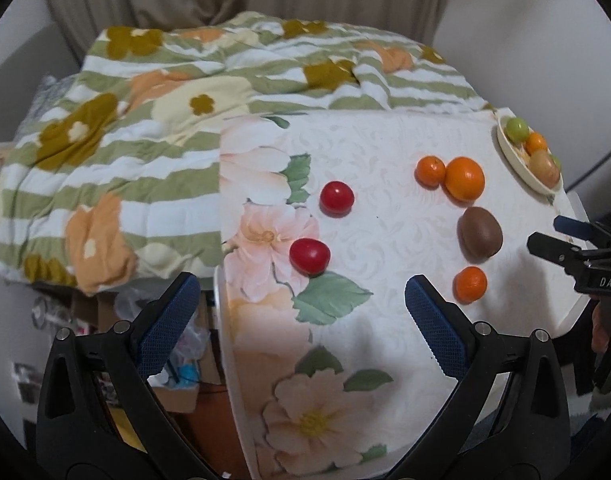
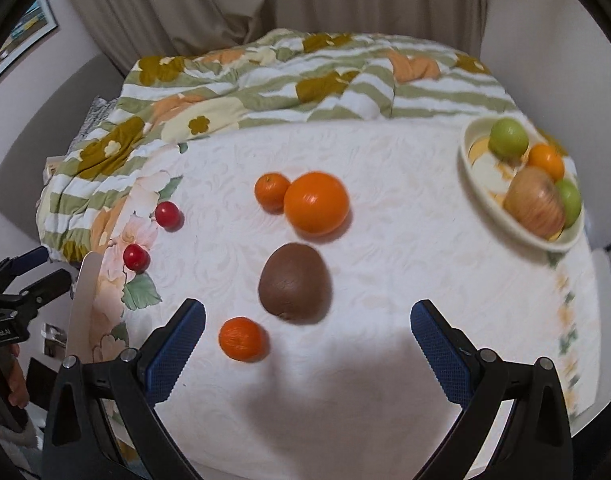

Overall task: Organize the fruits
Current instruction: 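Grasp the red cherry tomato with the left tool while the right tool grasps the kiwi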

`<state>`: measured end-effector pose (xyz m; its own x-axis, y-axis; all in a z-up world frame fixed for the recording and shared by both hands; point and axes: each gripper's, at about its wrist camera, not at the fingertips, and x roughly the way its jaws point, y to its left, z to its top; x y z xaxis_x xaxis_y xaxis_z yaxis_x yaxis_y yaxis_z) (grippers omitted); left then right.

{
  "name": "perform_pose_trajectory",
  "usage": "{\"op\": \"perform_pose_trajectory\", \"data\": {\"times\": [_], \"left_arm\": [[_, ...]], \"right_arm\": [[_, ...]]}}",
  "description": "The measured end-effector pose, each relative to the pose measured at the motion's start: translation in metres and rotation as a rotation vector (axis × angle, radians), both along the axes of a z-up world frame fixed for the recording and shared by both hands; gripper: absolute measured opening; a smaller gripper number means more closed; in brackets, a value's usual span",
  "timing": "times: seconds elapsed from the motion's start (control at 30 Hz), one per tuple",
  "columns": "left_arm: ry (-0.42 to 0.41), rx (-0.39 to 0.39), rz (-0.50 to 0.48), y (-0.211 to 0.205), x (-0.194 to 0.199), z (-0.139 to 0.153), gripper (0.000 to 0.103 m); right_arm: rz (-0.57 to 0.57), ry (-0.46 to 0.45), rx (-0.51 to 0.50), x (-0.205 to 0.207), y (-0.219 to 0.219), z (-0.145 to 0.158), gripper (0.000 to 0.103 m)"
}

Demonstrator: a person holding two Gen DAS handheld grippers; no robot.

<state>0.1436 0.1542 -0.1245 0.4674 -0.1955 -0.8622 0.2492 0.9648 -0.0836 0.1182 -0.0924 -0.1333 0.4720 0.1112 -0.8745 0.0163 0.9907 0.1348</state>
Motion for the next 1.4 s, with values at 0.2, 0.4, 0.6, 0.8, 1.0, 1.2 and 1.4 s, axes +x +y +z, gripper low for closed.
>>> {"op": "perform_pose_trajectory", "data": {"times": [0.2, 0.4, 0.6, 0.8, 1.0, 1.2, 1.4], "left_arm": [[0.055, -0.006, -0.065, -0.008, 0.023, -0.029, 0.100], [0.084, 0.029, -0.095, -0.015, 0.034, -0.054, 0.081], [0.061, 0.090, -0.142, -0.024, 0.039, -0.068, 0.069], [0.054, 0.119, -0.193, -0.033, 0.044, -0.075, 0.052], [0.050, 0.127, -0.221, -0.034, 0.043, -0.078, 0.043], [0.048, 0.132, -0.236, -0.034, 0.040, -0.078, 0.043], [0.068, 0.114, -0.205, -0.029, 0.038, -0.078, 0.043]], "right_arm": [[-0.063, 0.037, 0.000, 0.008, 0.005, -0.019, 0.103], [-0.072, 0.057, 0.013, 0.015, 0.008, -0.036, 0.102], [-0.073, 0.042, 0.025, 0.019, 0.011, -0.045, 0.102], [-0.065, 0.045, 0.013, 0.024, 0.015, -0.050, 0.102], [-0.064, 0.042, 0.000, 0.027, 0.017, -0.050, 0.101], [-0.063, 0.050, -0.003, 0.033, 0.017, -0.055, 0.094], [-0.051, 0.059, -0.006, 0.039, 0.021, -0.063, 0.083]]}}
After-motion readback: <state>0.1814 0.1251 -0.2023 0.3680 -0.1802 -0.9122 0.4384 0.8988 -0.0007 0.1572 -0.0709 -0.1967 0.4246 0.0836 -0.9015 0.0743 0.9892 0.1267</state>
